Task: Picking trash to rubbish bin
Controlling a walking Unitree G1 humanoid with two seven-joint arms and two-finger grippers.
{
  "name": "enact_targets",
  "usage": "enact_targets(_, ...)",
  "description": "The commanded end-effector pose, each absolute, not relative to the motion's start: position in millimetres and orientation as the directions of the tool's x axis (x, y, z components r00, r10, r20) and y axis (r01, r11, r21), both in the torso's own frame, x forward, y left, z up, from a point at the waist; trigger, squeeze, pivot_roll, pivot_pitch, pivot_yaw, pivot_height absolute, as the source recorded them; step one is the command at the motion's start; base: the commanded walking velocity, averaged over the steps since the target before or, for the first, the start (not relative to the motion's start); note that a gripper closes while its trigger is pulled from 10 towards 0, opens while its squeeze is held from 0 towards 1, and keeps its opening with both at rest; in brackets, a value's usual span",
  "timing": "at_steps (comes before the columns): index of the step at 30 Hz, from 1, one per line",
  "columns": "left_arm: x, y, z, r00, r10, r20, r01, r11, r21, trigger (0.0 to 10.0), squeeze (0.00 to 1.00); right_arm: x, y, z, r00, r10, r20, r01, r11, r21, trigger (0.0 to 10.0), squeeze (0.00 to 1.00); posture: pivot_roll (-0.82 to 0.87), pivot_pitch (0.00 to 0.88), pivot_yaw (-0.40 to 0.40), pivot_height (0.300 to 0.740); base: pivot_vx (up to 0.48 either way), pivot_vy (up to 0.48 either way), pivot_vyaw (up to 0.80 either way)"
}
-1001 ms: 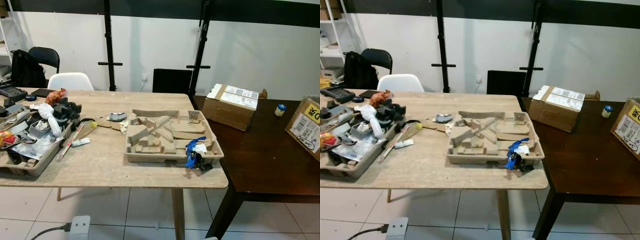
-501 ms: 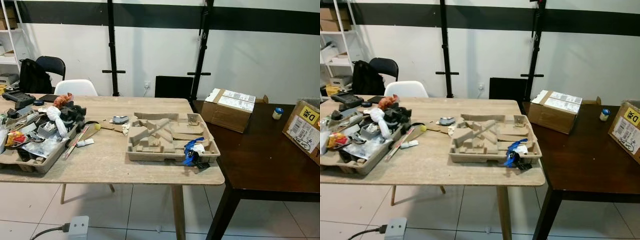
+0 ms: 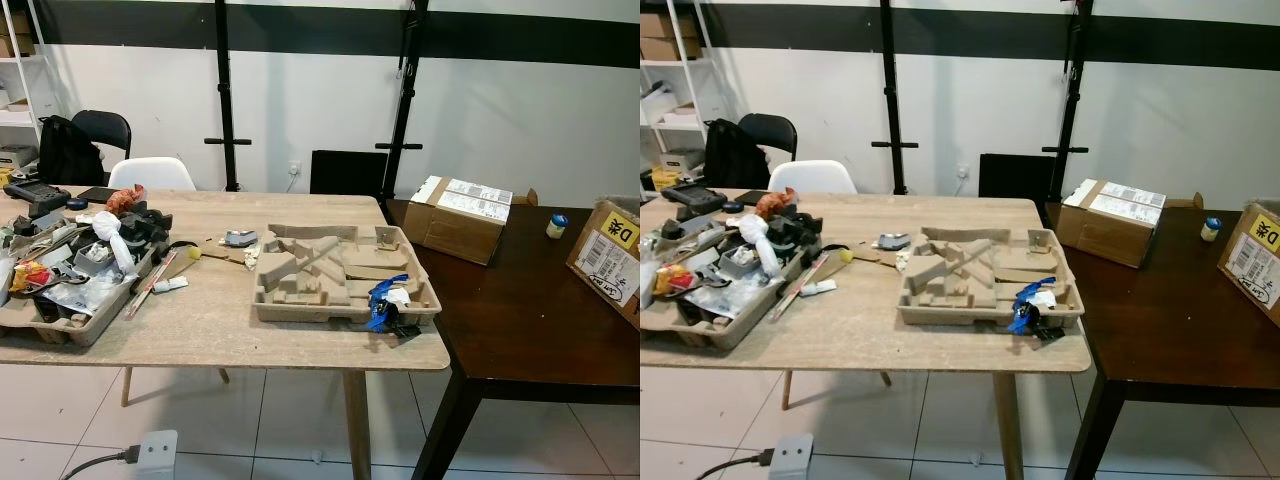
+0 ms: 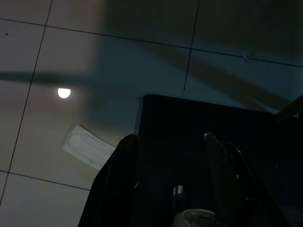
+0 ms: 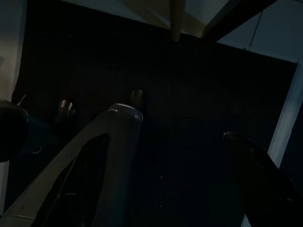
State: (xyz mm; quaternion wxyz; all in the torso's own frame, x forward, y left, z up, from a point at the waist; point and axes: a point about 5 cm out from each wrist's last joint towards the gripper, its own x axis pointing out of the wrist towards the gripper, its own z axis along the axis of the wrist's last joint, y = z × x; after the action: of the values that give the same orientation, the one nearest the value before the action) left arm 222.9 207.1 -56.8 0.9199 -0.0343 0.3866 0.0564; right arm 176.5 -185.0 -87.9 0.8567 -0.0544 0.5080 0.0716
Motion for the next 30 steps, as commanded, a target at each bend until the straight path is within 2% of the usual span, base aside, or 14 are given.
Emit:
enact_targets(1,223.5,204.8,-56.8,0.696,0.071,-0.714,-0.130,0.991,-0.028,10.0,0.00,172.4,-185.5,-89.7,0.464,0.065,-0.883,-0.180,0.983,-0.022,10.0,0.00,0.09,0.000,-0.015,0.740,0.251,0.000,0.00)
enact_targets(20,221.1,206.3,-57.7,0.696,0.074,-0.715,-0.130,0.991,-0.025,10.0,0.00,171.7,-184.6,-90.2,0.462,0.067,-0.884,-0.185,0.983,-0.022,10.0,0.00,0.09,0.000,-0.019,0.740,0.326,0.000,0.00)
enact_targets(30,223.2,205.5,-55.0,0.727,0.062,-0.684,-0.085,0.996,0.000,10.0,0.00,169.6,-184.3,-91.1,0.458,0.068,-0.887,-0.180,0.983,-0.018,10.0,0.00,0.09,0.000,-0.018,0.740,0.000,0.000,0.00)
